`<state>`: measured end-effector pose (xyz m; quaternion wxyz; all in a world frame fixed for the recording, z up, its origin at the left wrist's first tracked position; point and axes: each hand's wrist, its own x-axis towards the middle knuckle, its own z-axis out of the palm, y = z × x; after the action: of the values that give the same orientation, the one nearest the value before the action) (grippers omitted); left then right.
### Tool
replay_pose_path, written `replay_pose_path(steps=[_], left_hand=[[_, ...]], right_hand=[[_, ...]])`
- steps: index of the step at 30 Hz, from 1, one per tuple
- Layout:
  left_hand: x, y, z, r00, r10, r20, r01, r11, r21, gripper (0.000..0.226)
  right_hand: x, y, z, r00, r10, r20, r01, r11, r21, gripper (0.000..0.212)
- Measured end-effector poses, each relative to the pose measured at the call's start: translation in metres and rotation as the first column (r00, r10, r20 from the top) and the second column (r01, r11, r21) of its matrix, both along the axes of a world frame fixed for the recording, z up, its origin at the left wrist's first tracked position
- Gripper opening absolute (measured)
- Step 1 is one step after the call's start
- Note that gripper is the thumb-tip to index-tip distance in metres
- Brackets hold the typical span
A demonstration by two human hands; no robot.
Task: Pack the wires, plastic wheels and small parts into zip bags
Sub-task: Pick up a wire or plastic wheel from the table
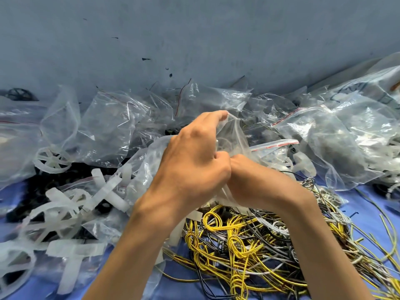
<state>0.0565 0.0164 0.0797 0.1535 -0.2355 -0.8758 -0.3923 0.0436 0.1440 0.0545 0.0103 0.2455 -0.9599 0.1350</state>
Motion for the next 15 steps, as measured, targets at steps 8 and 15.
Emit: replay_pose_path(steps=[8,15], left_hand=[[-0.003,-0.001,-0.001,1.000,0.010,0.021,-0.005,0.975,-0.221,0.062],[-0.005,-0.002,-0.002,1.000,-0.004,-0.008,0.003,0.978,-0.208,0.059]], right_hand=[[0.001,-0.002,-0.001,0.995,-0.027,-0.093,0.027,1.000,-0.002,0.025],[-0.009,-0.006,-0.002,0.931,-0.119,-0.344,-0.018,0.928,-0.372,0.023]])
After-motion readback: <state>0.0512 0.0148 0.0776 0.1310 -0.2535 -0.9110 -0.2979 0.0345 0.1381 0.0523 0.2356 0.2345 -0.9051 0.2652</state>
